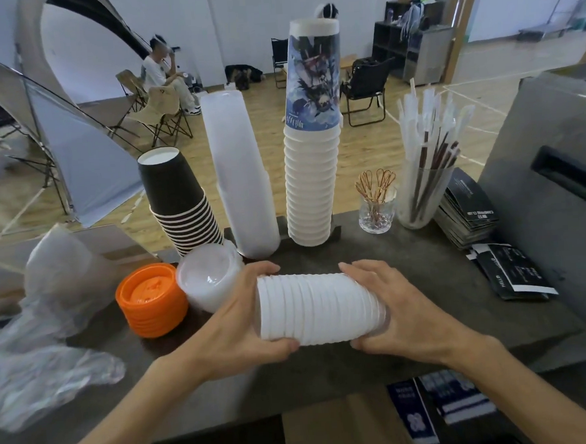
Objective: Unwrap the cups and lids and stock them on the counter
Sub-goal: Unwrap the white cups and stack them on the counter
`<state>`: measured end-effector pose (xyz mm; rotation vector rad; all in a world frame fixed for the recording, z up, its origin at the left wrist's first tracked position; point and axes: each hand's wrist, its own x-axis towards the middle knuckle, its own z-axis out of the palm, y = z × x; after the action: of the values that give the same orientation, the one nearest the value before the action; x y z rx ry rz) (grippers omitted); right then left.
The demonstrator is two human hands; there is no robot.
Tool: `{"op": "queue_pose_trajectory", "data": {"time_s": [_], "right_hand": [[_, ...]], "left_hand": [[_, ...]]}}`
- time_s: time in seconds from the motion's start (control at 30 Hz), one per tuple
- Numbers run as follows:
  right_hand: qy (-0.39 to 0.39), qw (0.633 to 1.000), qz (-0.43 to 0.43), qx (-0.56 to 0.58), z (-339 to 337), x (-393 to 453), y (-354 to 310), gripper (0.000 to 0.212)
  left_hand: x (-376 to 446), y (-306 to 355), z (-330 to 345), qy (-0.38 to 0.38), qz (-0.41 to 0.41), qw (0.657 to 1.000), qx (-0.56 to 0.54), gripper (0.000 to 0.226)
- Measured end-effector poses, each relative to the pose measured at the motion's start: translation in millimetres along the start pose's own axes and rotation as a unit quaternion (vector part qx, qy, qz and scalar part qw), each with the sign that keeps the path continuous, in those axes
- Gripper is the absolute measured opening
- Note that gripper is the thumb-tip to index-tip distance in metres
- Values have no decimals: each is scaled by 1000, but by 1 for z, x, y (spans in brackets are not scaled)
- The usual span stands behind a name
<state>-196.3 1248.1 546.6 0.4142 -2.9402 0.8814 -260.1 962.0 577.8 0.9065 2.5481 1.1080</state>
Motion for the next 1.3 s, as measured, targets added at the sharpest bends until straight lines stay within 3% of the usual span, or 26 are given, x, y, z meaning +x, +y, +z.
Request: {"op": "queue_pose_trajectory", "data": {"time_s": [0.3, 0.53, 0.73, 1.03, 1.3], "right_hand": [[24, 996, -19, -83, -2, 0, -17, 108], [65, 997, -34, -24, 10, 0, -12, 101], [78, 995, -58, -14, 13, -4, -9, 99], [114, 991, -43, -59, 19, -8, -16, 95], [136, 986, -40, -87, 6, -7, -24, 96]], "left_hand": [[-14, 8, 10, 32, 43, 998, -14, 86], [-14, 13, 10, 48, 10, 998, -33, 99], [-14, 19, 12, 38, 28, 998, -42, 79], [-25, 19, 26, 105, 50, 993, -21, 78], [-19, 19, 20, 81, 39, 994, -59, 83]]}}
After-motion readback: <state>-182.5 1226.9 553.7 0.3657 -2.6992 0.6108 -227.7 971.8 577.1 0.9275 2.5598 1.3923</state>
